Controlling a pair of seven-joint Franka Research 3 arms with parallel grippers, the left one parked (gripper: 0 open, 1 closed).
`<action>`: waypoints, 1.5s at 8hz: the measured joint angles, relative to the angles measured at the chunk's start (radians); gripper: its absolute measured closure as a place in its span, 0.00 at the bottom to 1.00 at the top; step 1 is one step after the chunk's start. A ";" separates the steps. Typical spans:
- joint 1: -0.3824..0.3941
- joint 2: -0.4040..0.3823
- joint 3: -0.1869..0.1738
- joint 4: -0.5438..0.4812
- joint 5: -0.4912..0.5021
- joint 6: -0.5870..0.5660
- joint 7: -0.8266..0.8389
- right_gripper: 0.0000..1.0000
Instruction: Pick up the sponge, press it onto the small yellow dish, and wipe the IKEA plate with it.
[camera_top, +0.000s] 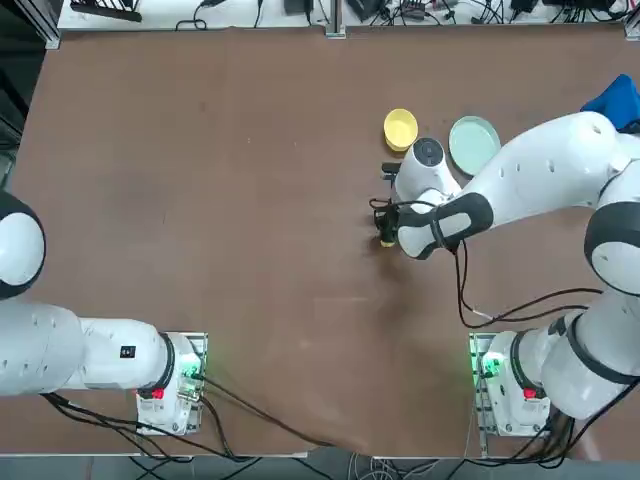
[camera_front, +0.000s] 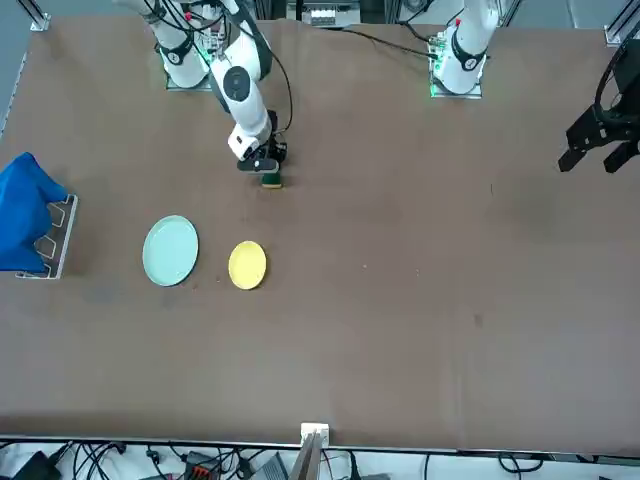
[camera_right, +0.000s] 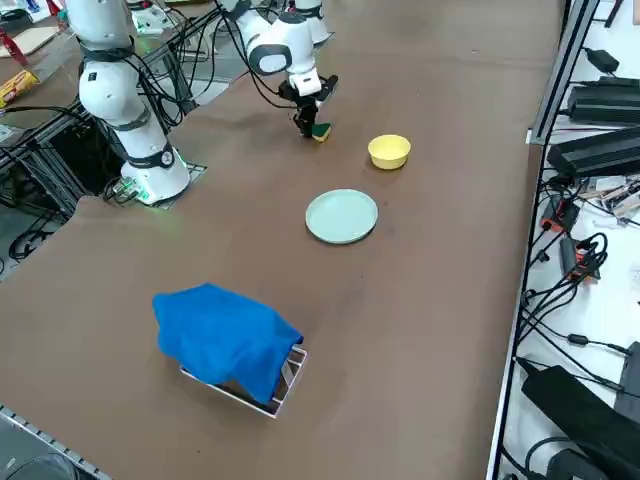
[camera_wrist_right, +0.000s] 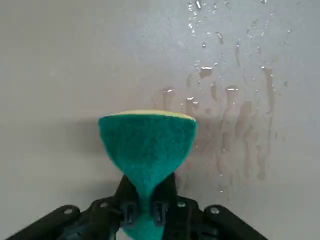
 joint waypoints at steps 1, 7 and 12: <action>0.001 0.000 0.000 0.000 0.000 0.000 0.000 0.80; 0.001 -0.008 -0.005 0.010 0.000 0.006 0.001 0.00; 0.001 -0.059 -0.015 0.017 0.000 -0.001 0.001 0.00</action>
